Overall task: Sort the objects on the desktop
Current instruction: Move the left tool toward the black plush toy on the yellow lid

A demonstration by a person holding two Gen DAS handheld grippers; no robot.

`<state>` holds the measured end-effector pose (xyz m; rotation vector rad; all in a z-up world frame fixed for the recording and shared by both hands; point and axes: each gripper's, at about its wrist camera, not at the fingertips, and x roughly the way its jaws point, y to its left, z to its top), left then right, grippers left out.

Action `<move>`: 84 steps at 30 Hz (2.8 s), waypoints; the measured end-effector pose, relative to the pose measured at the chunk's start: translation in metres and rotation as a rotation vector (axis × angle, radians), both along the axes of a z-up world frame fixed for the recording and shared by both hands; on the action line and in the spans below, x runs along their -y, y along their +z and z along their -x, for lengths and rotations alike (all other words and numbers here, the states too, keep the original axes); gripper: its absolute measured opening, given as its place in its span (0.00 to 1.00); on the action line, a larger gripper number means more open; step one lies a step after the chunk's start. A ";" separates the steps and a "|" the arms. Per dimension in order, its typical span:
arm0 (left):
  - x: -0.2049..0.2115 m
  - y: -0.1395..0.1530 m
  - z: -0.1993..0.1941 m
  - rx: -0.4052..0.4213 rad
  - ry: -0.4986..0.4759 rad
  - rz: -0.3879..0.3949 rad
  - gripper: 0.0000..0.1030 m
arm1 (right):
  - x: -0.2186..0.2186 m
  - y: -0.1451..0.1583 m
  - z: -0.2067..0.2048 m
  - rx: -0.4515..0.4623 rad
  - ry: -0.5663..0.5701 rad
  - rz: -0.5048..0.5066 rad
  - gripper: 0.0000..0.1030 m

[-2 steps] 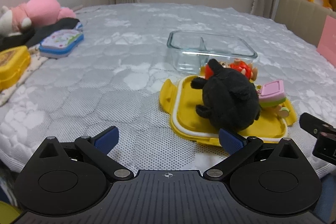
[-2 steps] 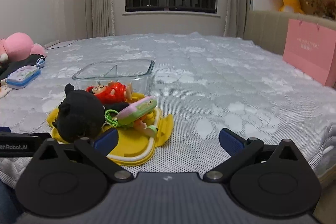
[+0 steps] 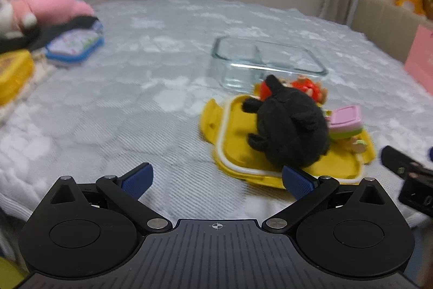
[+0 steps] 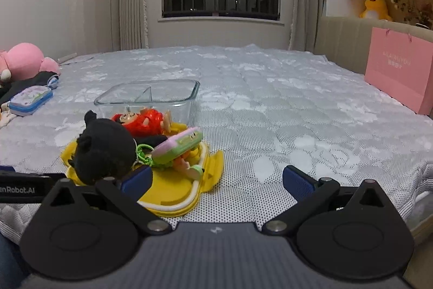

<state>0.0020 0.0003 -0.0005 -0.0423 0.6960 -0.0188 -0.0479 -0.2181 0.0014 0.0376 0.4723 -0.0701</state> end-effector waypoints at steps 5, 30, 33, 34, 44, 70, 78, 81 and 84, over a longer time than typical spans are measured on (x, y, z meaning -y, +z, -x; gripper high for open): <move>-0.001 -0.001 -0.003 -0.034 -0.005 0.028 1.00 | 0.002 -0.005 -0.004 -0.004 0.001 -0.012 1.00; 0.003 -0.003 -0.004 -0.046 0.027 -0.005 1.00 | -0.002 -0.008 -0.015 -0.050 -0.001 -0.024 1.00; 0.006 0.001 -0.004 -0.052 0.024 0.003 1.00 | -0.002 -0.006 -0.014 -0.050 0.003 -0.024 1.00; 0.007 0.004 -0.004 -0.051 0.023 0.002 1.00 | -0.002 -0.004 -0.014 -0.051 0.003 -0.024 1.00; 0.018 0.038 -0.016 -0.019 0.023 0.008 1.00 | 0.004 0.021 -0.022 -0.034 0.028 -0.041 1.00; 0.044 0.022 -0.052 -0.017 -0.127 -0.015 1.00 | 0.039 0.000 -0.042 -0.008 0.006 -0.092 1.00; 0.055 0.025 -0.062 -0.022 -0.142 0.019 1.00 | 0.049 -0.011 -0.051 -0.075 0.003 -0.160 1.00; 0.058 0.014 -0.069 -0.072 -0.126 0.020 1.00 | 0.057 -0.016 -0.055 -0.118 0.011 -0.214 1.00; 0.059 0.005 -0.070 -0.094 -0.118 0.007 1.00 | 0.059 -0.017 -0.052 -0.099 0.013 -0.203 1.00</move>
